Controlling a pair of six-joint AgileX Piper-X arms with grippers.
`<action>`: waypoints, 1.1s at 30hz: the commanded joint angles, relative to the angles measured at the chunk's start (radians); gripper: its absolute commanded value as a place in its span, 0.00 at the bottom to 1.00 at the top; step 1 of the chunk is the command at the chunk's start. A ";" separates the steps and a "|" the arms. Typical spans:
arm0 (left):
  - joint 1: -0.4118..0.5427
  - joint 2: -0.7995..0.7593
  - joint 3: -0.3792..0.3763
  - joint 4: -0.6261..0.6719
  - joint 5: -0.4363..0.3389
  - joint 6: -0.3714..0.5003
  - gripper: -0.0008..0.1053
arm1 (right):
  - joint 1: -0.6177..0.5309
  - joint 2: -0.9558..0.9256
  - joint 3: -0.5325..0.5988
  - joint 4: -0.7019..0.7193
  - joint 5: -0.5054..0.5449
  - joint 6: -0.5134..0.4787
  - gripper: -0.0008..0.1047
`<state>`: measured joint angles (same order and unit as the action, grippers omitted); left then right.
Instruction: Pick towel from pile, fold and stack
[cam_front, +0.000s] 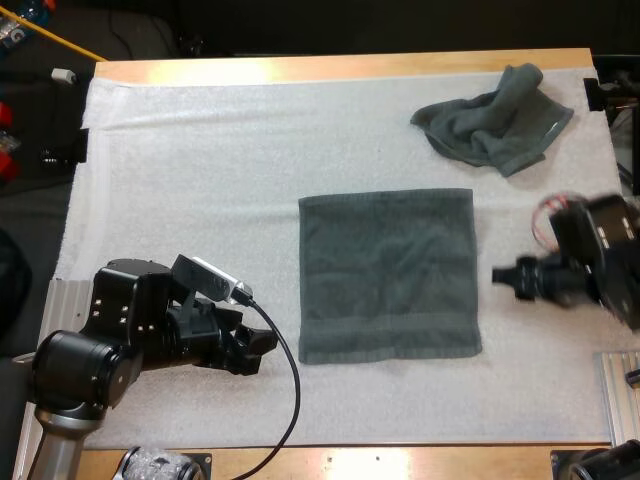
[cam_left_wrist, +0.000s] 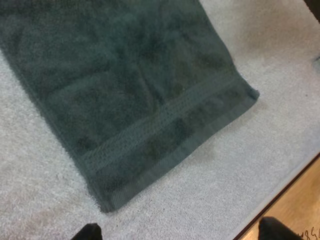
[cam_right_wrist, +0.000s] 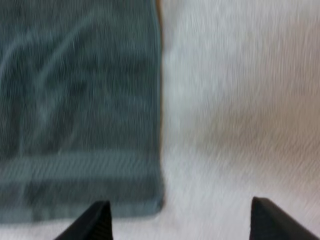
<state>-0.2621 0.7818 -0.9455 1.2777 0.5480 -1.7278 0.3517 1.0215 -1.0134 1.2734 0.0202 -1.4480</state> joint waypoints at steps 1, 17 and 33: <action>0.001 -0.003 -0.002 0.005 0.011 -0.002 0.58 | 0.001 -0.036 0.032 0.000 -0.029 0.024 0.54; 0.001 -0.003 -0.002 0.049 0.011 -0.002 0.58 | 0.001 -0.143 0.520 -0.375 -0.338 0.273 0.53; 0.001 -0.003 -0.002 0.049 0.011 -0.002 0.58 | 0.001 0.182 0.571 -0.663 -0.368 0.409 0.43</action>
<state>-0.2621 0.7818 -0.9455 1.3292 0.5514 -1.7278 0.3517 1.2068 -0.4410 0.6177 -0.3391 -1.0397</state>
